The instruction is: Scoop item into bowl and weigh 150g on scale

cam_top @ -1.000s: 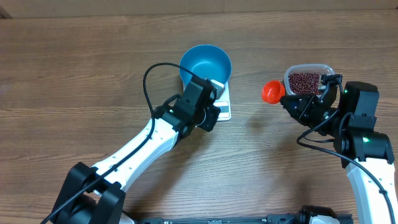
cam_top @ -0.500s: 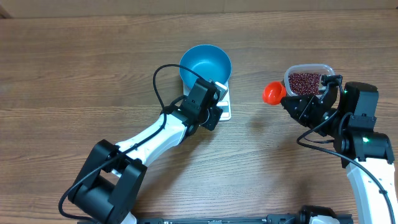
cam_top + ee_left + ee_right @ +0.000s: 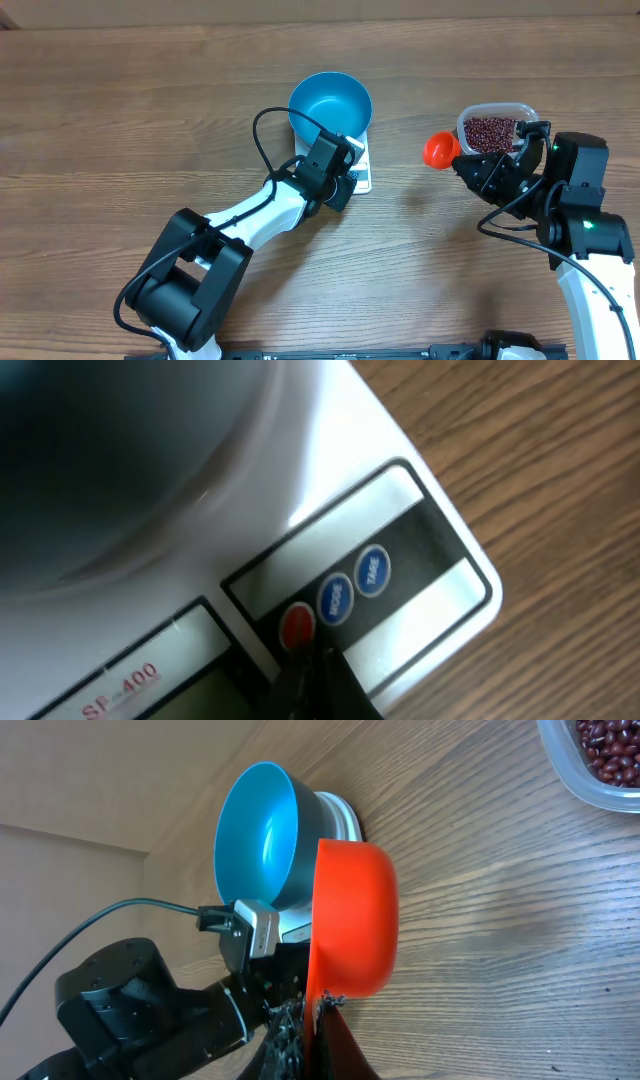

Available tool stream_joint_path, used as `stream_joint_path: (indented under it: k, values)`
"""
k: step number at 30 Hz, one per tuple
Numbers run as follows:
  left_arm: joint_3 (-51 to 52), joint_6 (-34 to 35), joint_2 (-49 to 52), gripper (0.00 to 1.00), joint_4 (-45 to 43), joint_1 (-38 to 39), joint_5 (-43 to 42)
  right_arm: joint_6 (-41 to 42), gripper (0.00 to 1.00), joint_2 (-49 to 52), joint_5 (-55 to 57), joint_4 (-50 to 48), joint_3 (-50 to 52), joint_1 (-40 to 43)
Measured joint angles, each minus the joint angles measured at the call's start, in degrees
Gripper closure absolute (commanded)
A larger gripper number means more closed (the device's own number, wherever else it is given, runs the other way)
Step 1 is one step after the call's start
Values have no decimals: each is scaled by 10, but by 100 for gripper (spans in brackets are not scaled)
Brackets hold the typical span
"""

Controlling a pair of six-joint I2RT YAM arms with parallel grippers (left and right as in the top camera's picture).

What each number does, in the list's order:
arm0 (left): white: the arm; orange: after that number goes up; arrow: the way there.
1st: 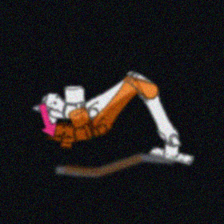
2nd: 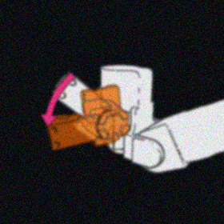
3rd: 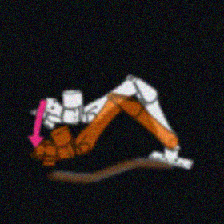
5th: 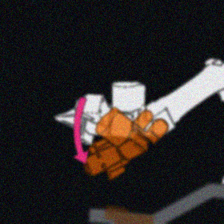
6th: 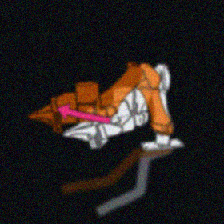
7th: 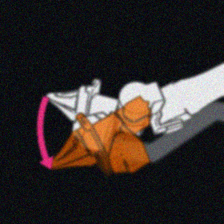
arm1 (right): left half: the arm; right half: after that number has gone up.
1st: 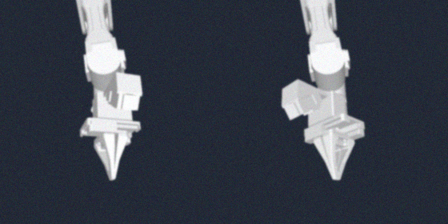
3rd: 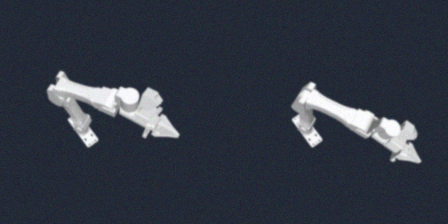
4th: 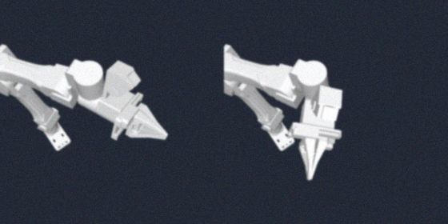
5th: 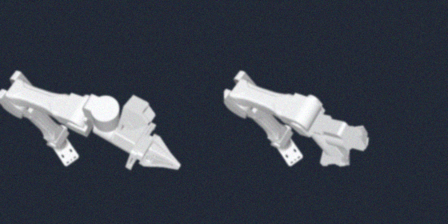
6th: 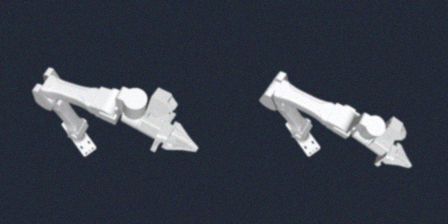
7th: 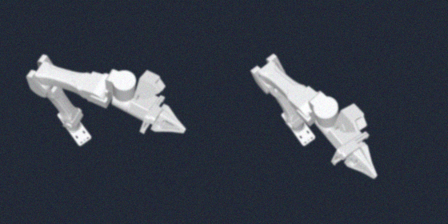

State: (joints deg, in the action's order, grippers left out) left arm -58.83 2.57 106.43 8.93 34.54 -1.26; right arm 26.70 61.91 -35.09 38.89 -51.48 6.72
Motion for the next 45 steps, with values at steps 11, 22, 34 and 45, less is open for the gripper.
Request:
stream_joint_path:
  k: [11,22,34,45]
  values:
    - [0,0,0,96,-16,0,22,0,96,0,0,1,0,0]
    - [0,0,1,96,-29,0,24,0,96,0,0,1,0,0]
    - [0,0,7,96,-42,0,25,0,96,0,0,2,0,0]
    - [0,0,13,96,-45,0,25,0,96,0,0,3,0,0]
